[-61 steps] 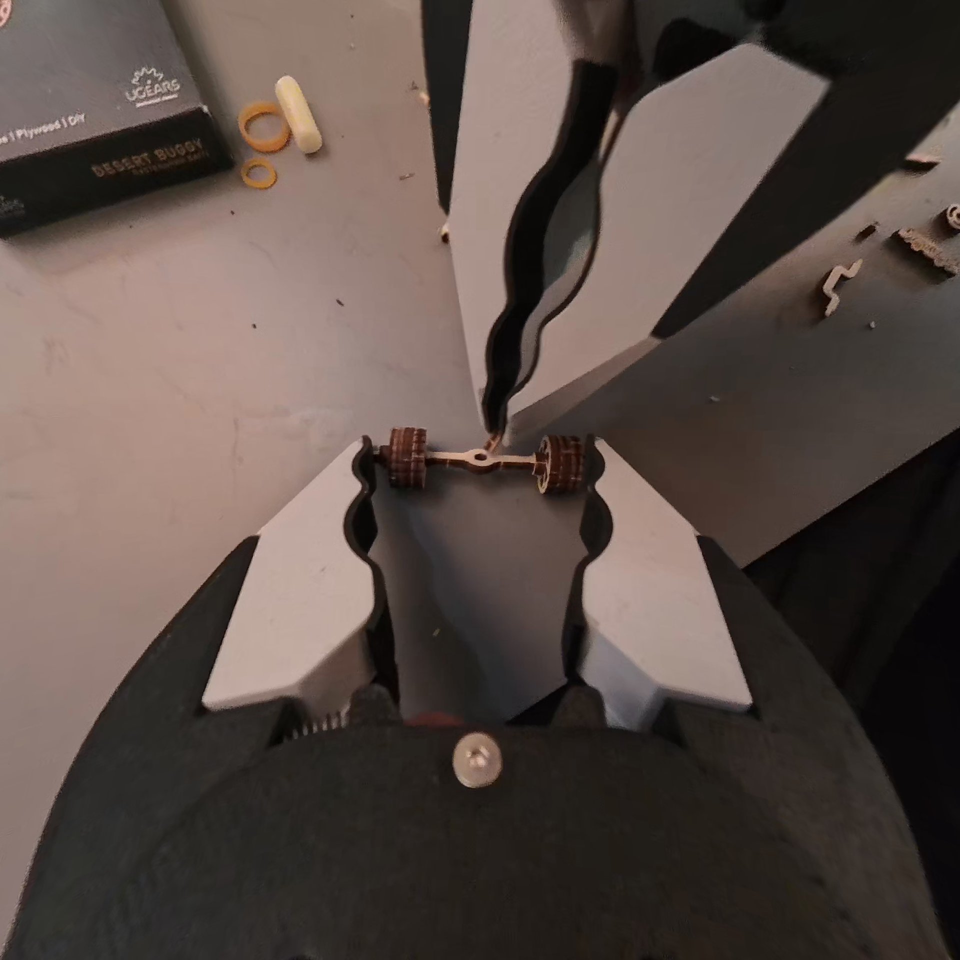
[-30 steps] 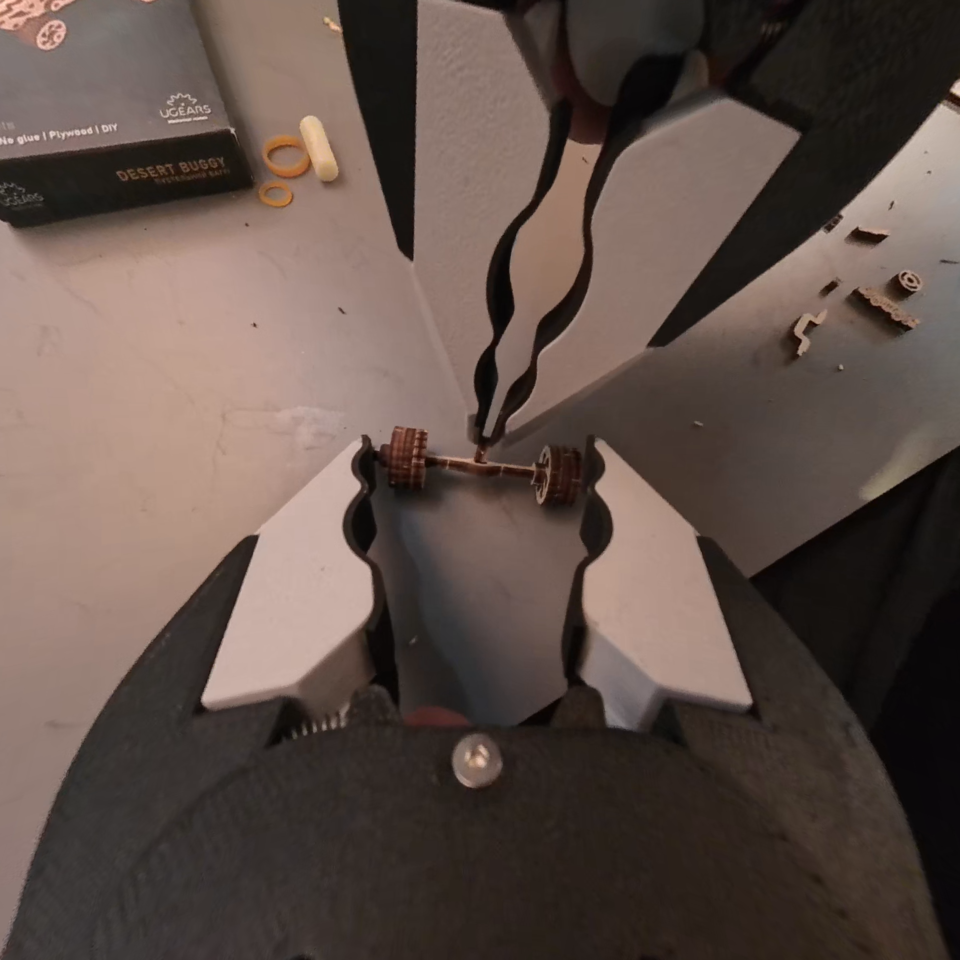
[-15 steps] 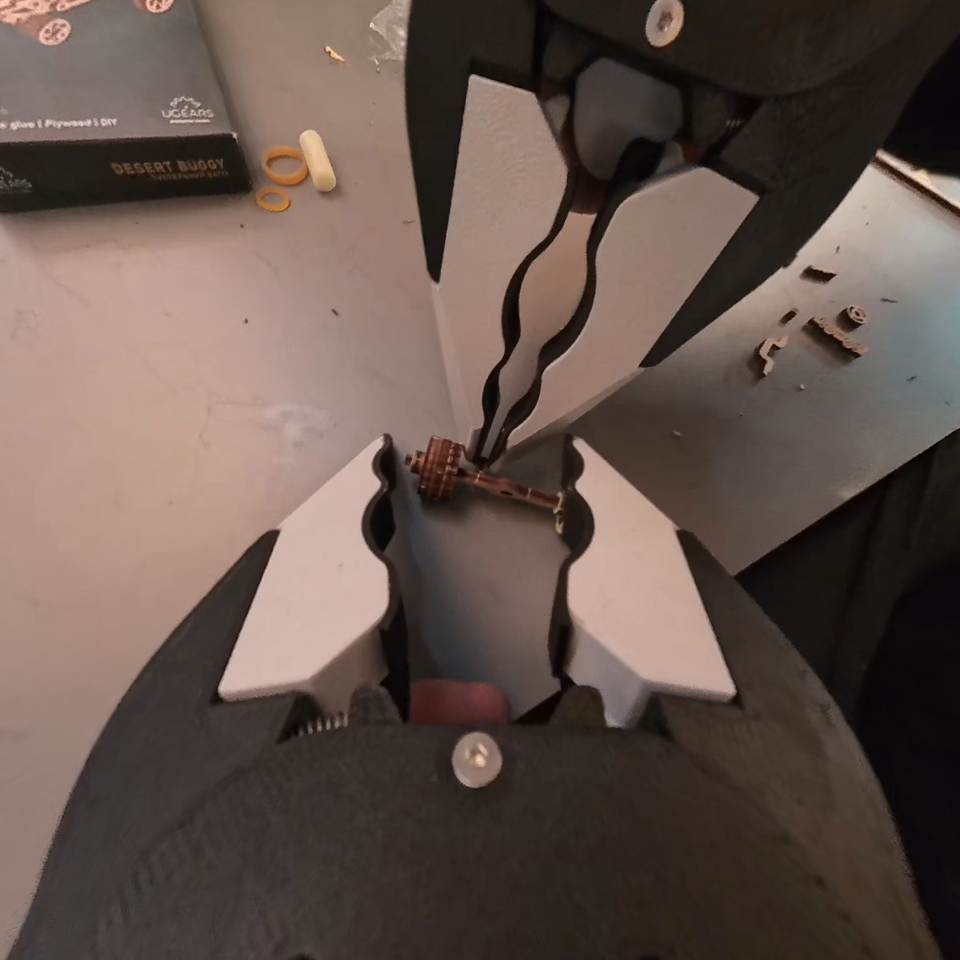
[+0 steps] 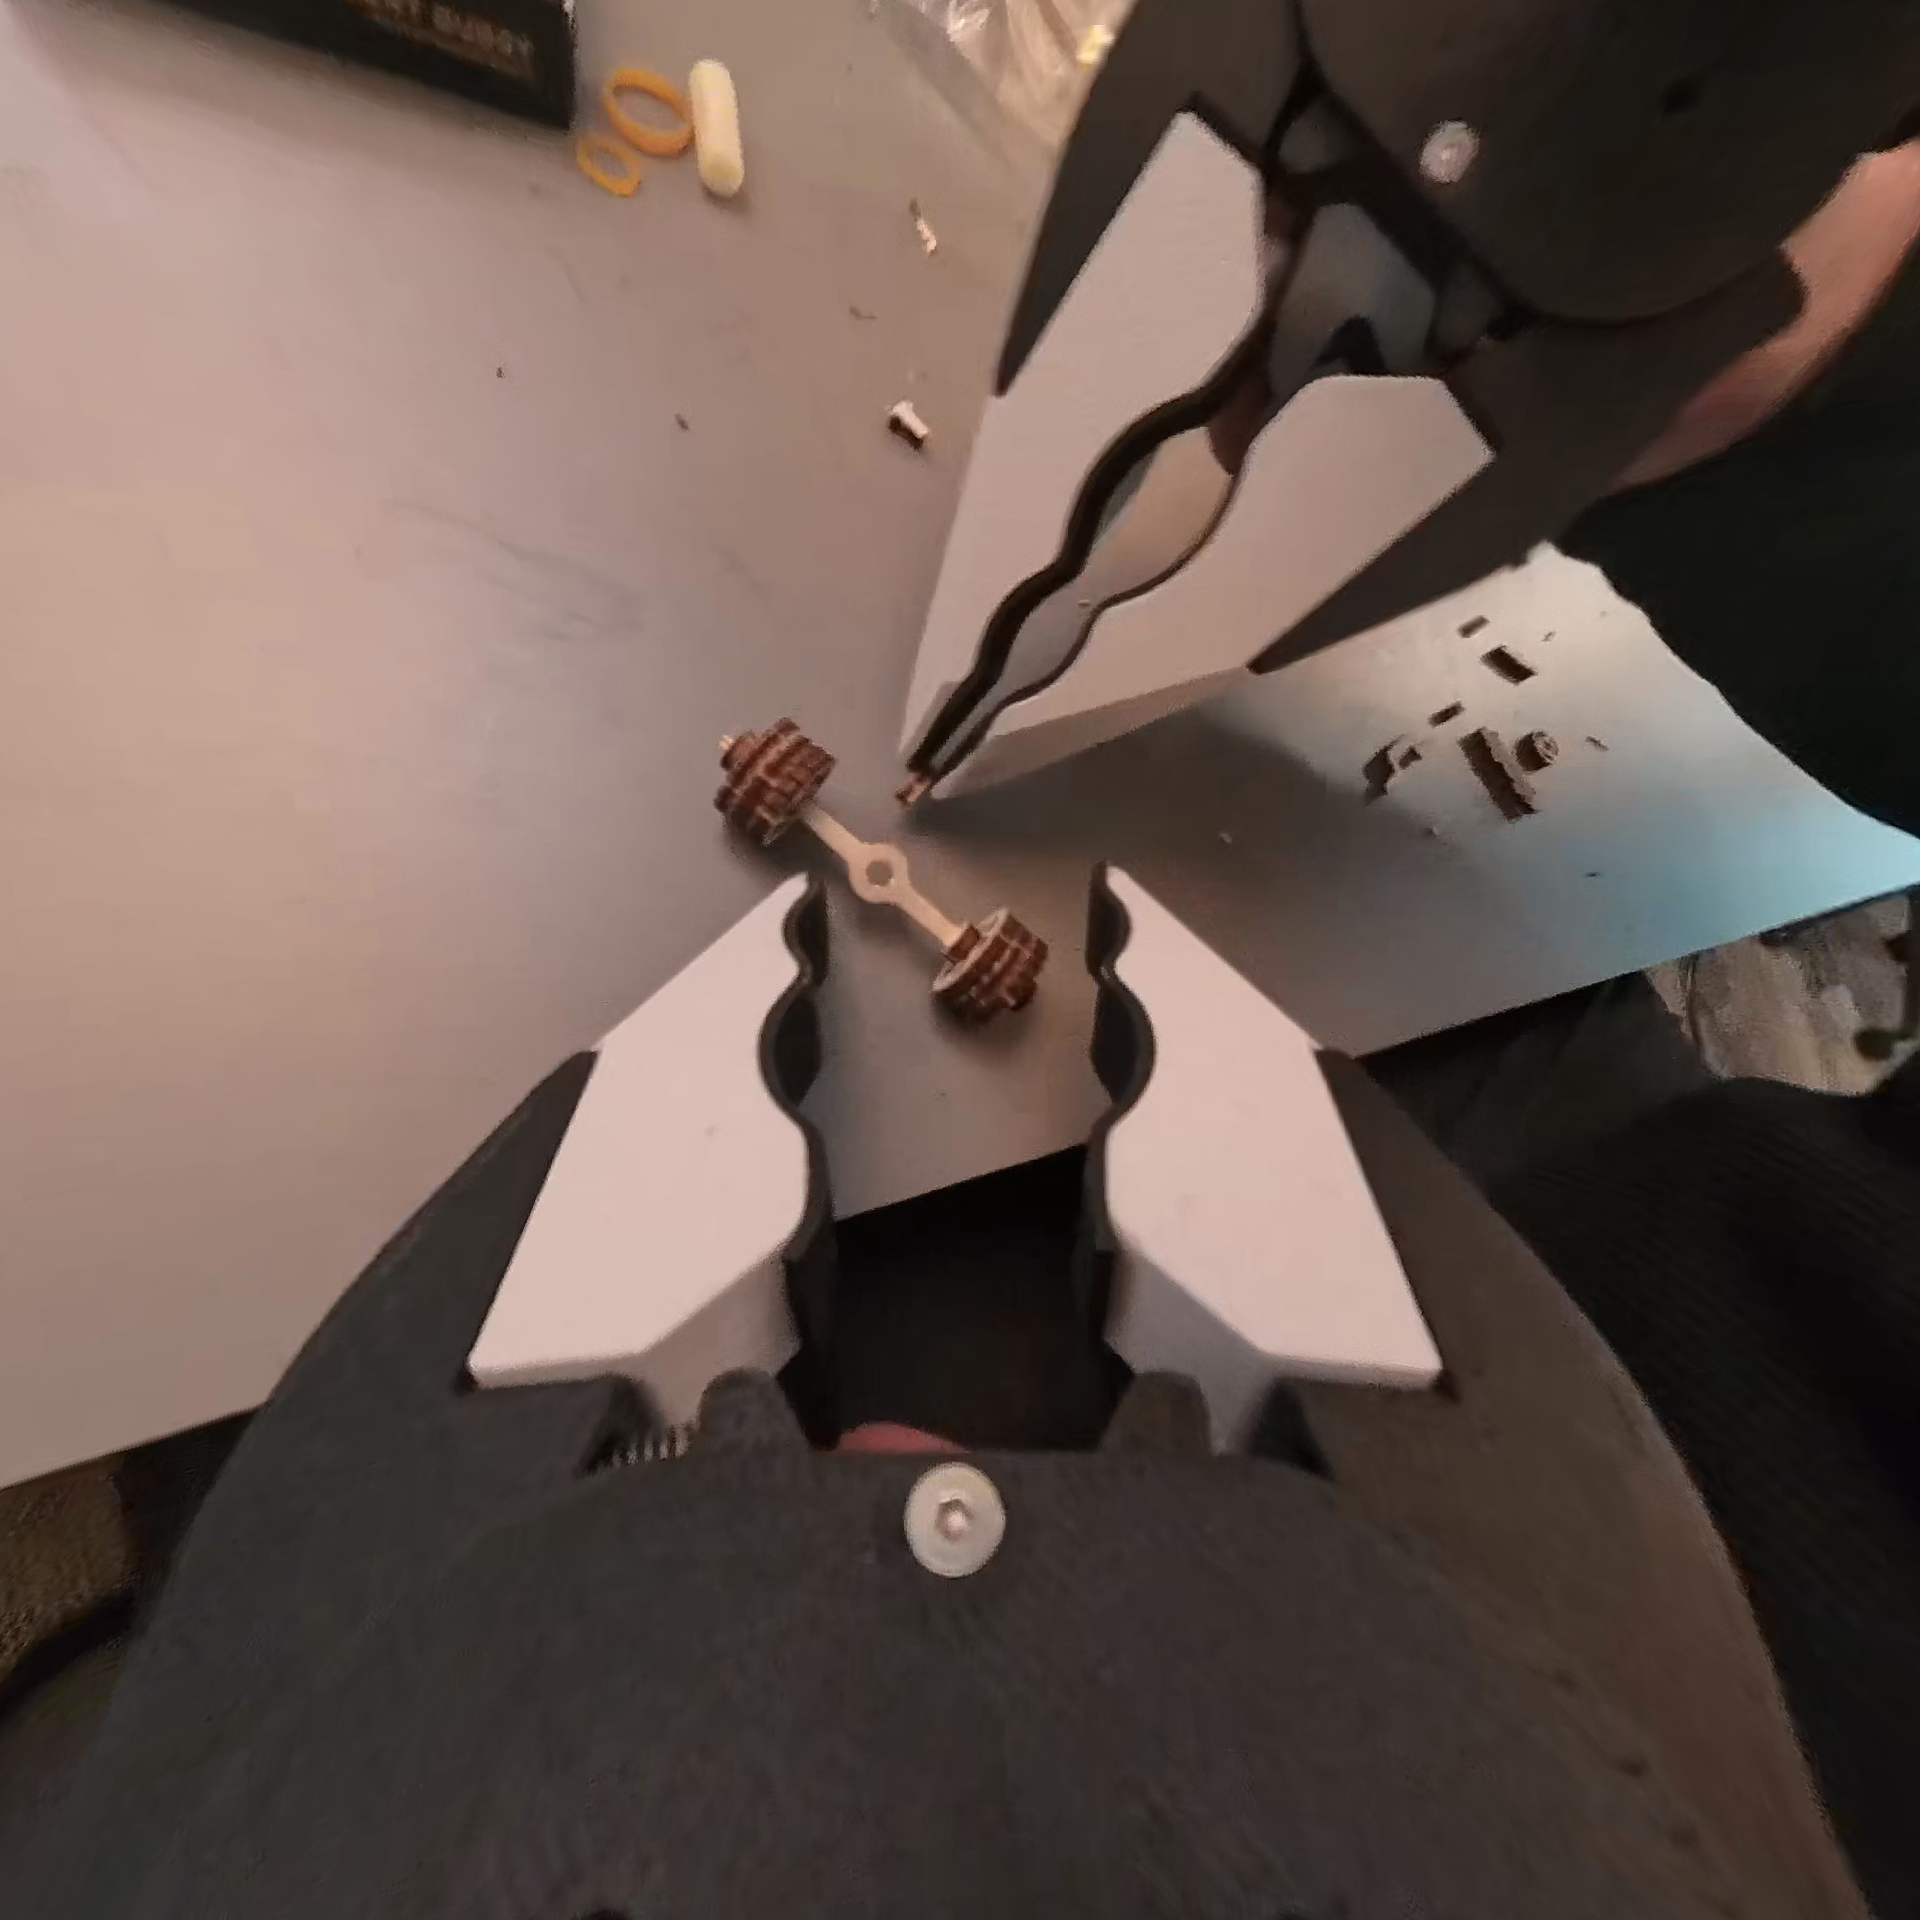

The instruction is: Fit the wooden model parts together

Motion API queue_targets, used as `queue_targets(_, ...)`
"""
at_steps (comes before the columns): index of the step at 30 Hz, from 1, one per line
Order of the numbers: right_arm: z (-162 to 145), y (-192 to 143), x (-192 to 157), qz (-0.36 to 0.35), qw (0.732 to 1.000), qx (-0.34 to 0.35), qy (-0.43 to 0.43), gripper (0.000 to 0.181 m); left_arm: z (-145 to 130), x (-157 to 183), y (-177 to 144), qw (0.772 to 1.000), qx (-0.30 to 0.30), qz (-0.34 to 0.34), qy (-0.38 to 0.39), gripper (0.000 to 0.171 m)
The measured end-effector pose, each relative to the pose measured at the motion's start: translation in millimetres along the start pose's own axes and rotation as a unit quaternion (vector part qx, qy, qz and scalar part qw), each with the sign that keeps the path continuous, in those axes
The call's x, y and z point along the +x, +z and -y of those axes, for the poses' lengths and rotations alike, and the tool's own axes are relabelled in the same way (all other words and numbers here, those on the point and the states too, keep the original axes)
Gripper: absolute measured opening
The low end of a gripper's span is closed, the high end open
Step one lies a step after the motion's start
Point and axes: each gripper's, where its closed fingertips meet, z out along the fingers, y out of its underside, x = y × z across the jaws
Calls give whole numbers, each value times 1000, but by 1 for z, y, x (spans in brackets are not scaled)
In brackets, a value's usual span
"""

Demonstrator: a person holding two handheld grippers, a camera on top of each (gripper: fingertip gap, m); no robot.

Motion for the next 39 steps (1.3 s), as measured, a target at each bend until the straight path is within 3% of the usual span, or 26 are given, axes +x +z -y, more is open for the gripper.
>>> queue_targets(6, 6, -4, -4, -3, 1000, 25, 10, 0, -6, 4, 12, 996, -19, -47, -77, 15)
queue_targets(17, -9, -12, -9, -1, 999, 30, 26, 1, 3, 2, 15, 995, -9, -78, -63, 2)
queue_targets(24, -2, -5, -14, -2, 999, 38, 22, 1, 1, 3, 15, 994, 2, -92, -55, 2)
queue_targets(29, 2, -2, -15, -13, 998, 50, 28, 1, -2, 12, 13, 991, -5, -119, -53, 27)
queue_targets(39, 1, -1, -15, -37, 997, 40, 54, 0, -5, 5, 17, 998, -8, -62, -24, 6)
